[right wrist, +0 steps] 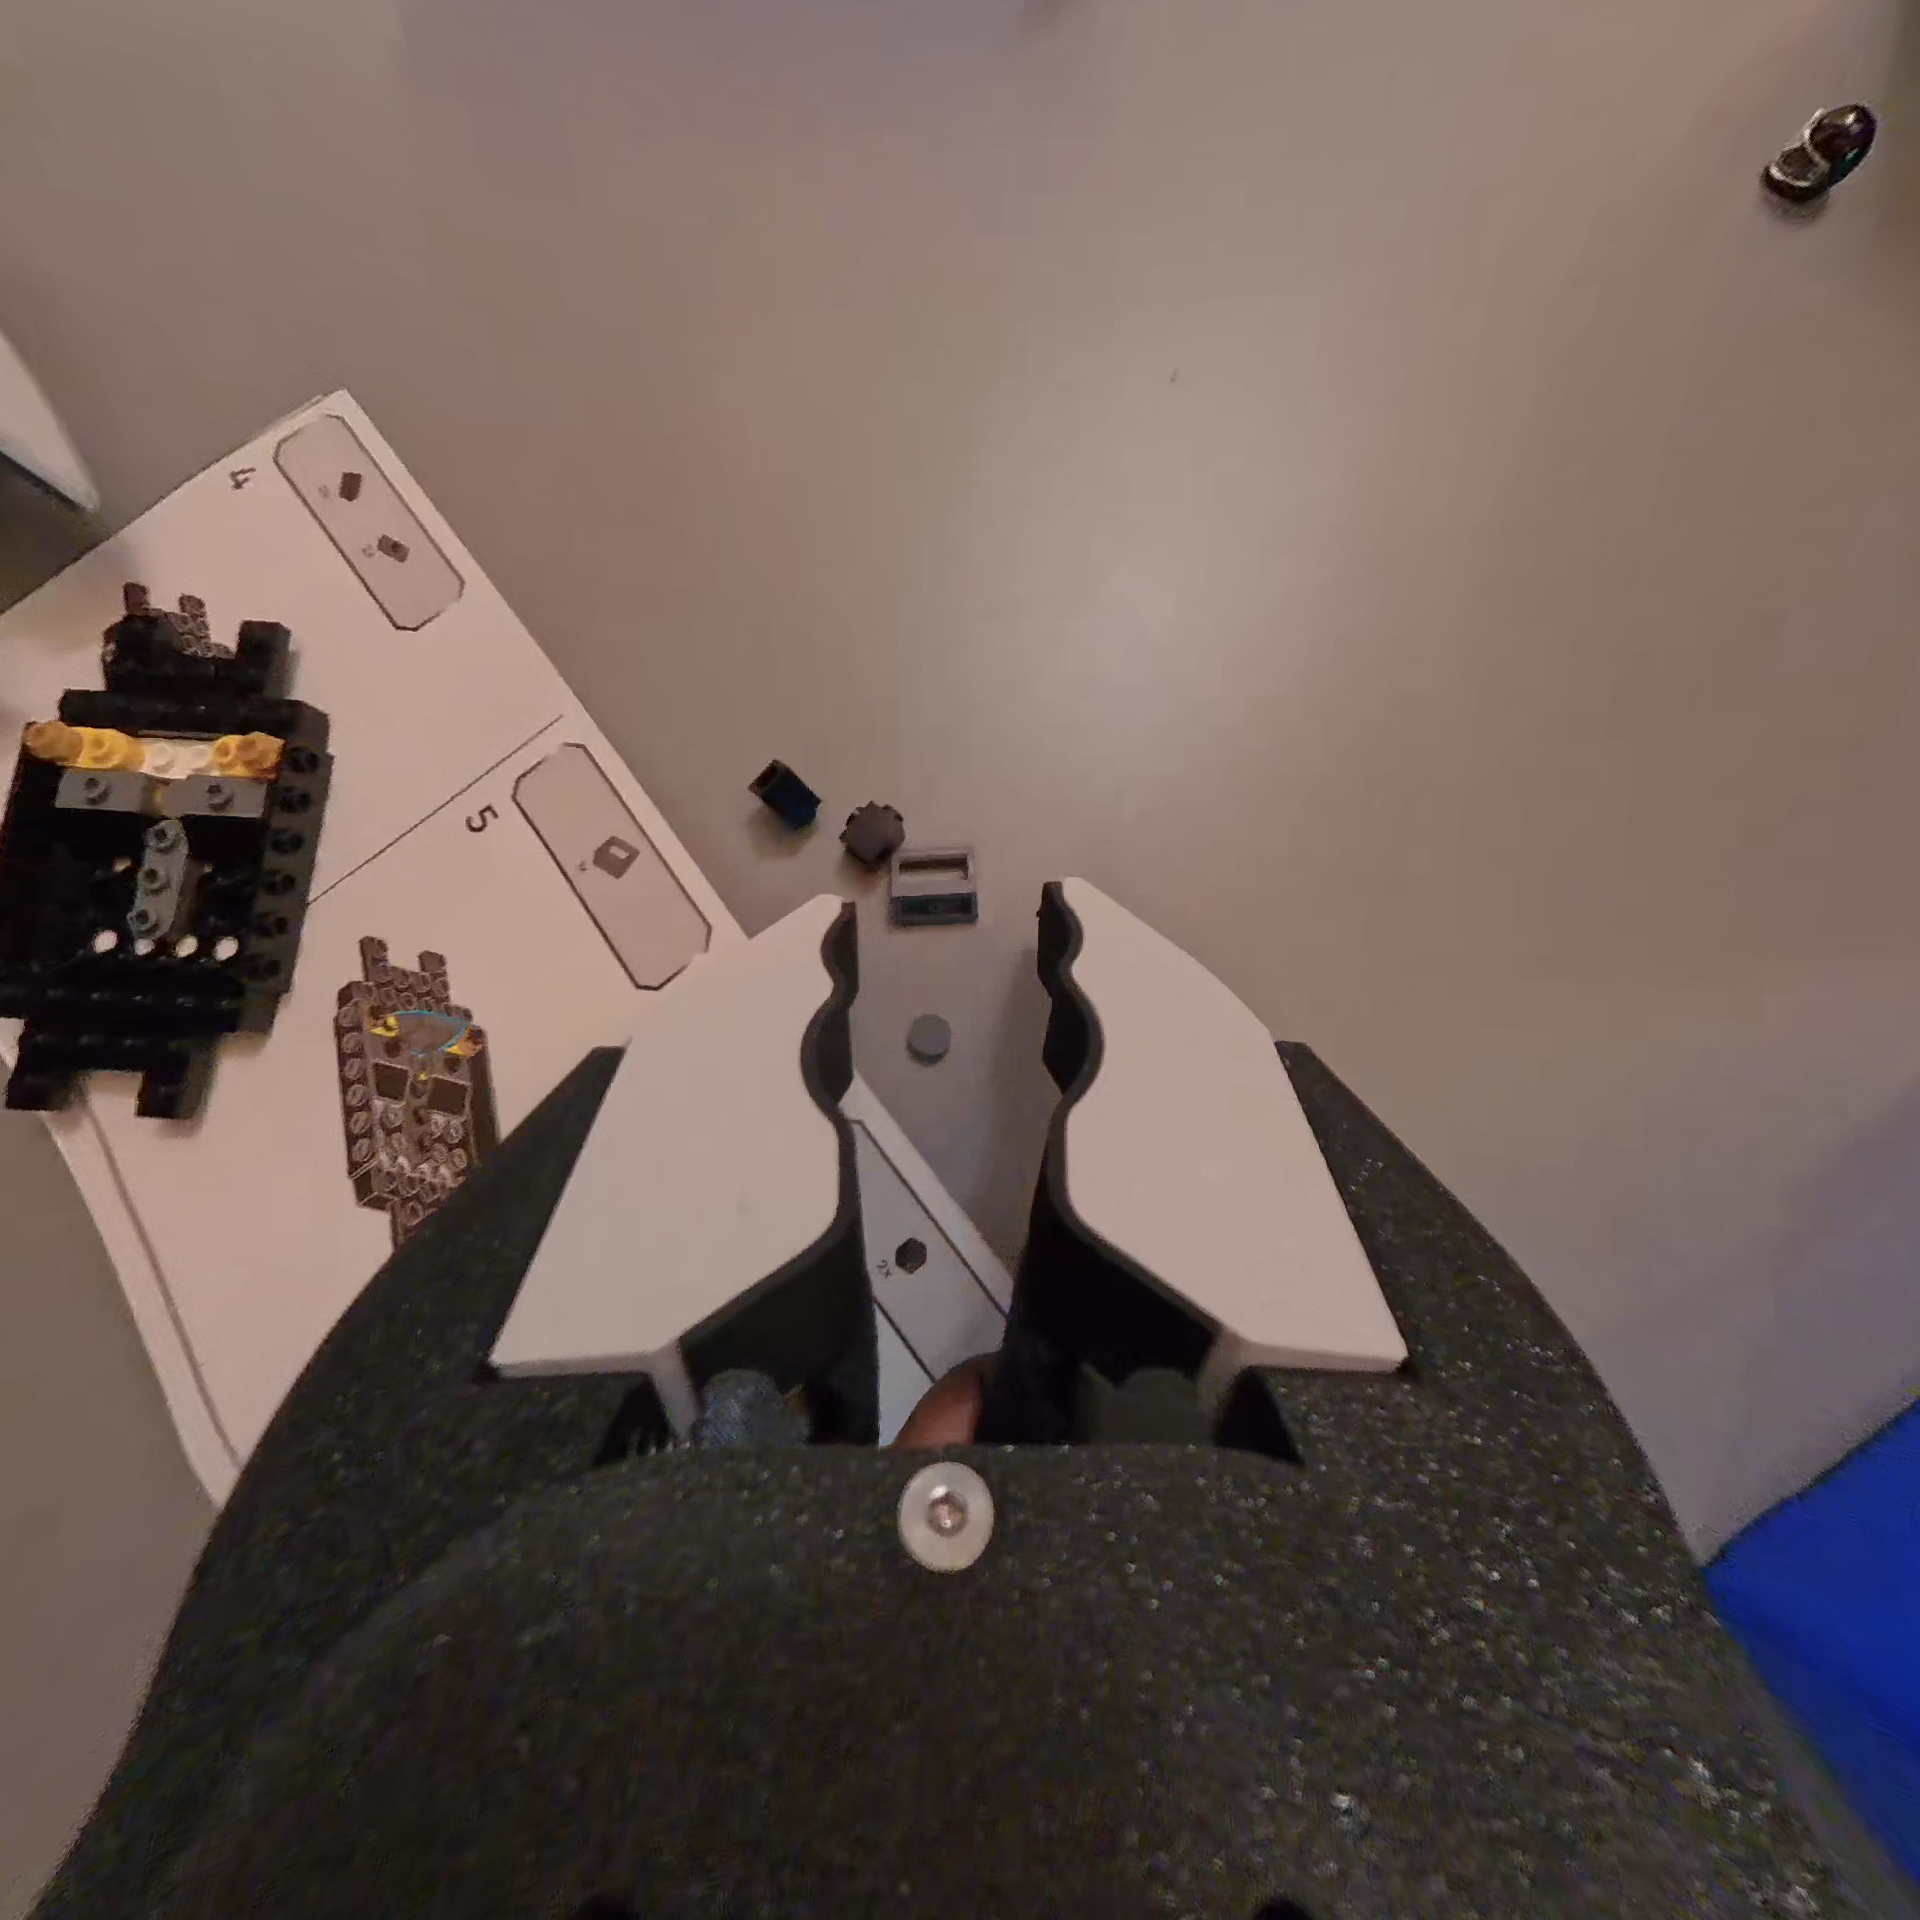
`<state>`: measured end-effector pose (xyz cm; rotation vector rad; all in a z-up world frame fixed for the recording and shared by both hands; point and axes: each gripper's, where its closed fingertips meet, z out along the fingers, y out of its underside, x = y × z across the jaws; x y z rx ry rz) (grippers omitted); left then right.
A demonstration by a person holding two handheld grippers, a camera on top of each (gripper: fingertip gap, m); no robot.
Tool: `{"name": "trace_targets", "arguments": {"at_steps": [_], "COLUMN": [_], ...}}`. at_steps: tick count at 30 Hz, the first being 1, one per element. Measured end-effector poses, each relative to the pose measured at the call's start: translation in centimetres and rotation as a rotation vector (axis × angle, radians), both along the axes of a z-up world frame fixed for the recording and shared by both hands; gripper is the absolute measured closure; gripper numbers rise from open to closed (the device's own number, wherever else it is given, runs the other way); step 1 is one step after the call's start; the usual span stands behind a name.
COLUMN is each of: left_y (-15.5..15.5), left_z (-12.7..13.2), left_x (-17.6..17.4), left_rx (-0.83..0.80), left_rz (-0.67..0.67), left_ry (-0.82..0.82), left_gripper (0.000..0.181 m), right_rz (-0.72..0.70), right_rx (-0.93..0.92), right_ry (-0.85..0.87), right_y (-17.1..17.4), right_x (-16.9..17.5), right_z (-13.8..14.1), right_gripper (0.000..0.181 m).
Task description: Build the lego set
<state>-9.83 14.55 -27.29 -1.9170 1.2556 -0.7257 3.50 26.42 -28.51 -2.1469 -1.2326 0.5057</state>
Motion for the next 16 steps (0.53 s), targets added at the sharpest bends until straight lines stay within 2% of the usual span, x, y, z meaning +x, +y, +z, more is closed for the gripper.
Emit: {"name": "trace_targets", "arguments": {"at_steps": [2,5,11,13,16], "left_y": [0.1,0.6,1.6,2.4,3.1], "left_z": [0.3,1.1,4.2,4.9,5.9], "left_x": [0.0,0.1,0.5,0.2,0.2], "left_rx": [0.014,0.055,0.008,0.056,0.247], "left_rz": [0.005,0.025,0.109,0.154,0.177], "left_ry": [-0.015,-0.057,-0.304,-0.346,-0.342], "left_gripper": [0.152,0.149,0.144,0.144,0.146], "right_rz": [0.009,0.040,0.060,0.072,0.164], "right_rx": [-0.001,0.024,0.074,0.006,-0.301], "right_ry": [-0.009,-0.017,0.043,0.170,0.568], "right_y": [0.2,0.2,0.0,-0.8,-4.2], "right_x": [-0.1,-0.3,-0.7,-1.6,-4.4], "right_z": [-0.4,-0.7,0.5,1.9,5.9], "right_gripper": [0.149,0.164,0.165,0.165,0.165]}}
